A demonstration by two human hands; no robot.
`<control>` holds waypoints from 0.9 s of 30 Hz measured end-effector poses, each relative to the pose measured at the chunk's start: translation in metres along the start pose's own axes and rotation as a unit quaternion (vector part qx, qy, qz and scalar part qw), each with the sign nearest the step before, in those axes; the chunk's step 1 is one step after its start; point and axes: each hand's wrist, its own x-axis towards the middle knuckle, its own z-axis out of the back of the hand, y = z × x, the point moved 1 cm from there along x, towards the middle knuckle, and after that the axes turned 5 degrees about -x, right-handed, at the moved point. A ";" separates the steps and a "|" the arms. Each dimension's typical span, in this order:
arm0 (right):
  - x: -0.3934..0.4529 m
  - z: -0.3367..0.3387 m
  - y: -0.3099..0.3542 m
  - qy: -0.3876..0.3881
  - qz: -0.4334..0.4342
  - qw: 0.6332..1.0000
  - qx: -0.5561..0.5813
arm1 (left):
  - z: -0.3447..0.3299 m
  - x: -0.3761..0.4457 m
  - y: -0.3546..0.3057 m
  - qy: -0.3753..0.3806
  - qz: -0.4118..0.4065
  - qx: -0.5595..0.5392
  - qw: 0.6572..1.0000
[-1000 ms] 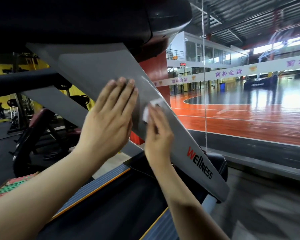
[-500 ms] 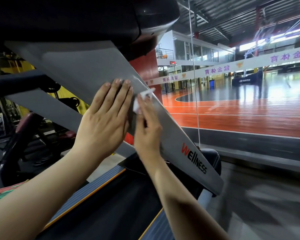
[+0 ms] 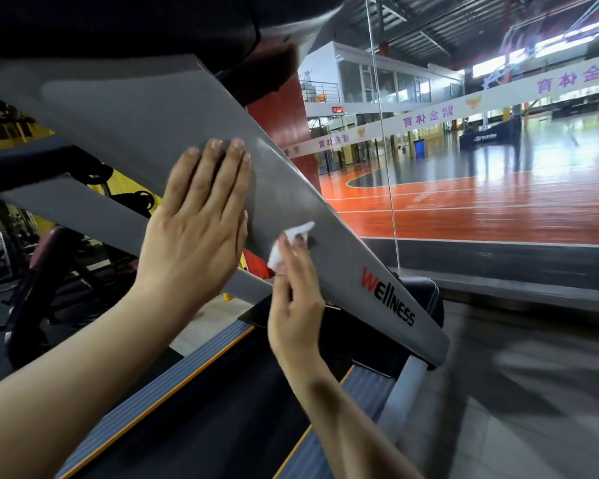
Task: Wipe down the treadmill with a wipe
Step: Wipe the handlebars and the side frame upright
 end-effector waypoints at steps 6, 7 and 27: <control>-0.003 0.043 -0.087 -0.079 -0.234 0.968 -0.036 | 0.004 0.001 -0.003 0.014 0.006 -0.014 1.000; -0.004 0.047 -0.094 -0.089 -0.287 0.953 -0.035 | 0.004 0.001 -0.004 0.014 0.008 -0.015 1.000; 0.096 0.046 -0.095 0.072 -0.125 0.989 0.038 | -0.071 0.004 -0.097 0.060 -0.085 -0.027 0.994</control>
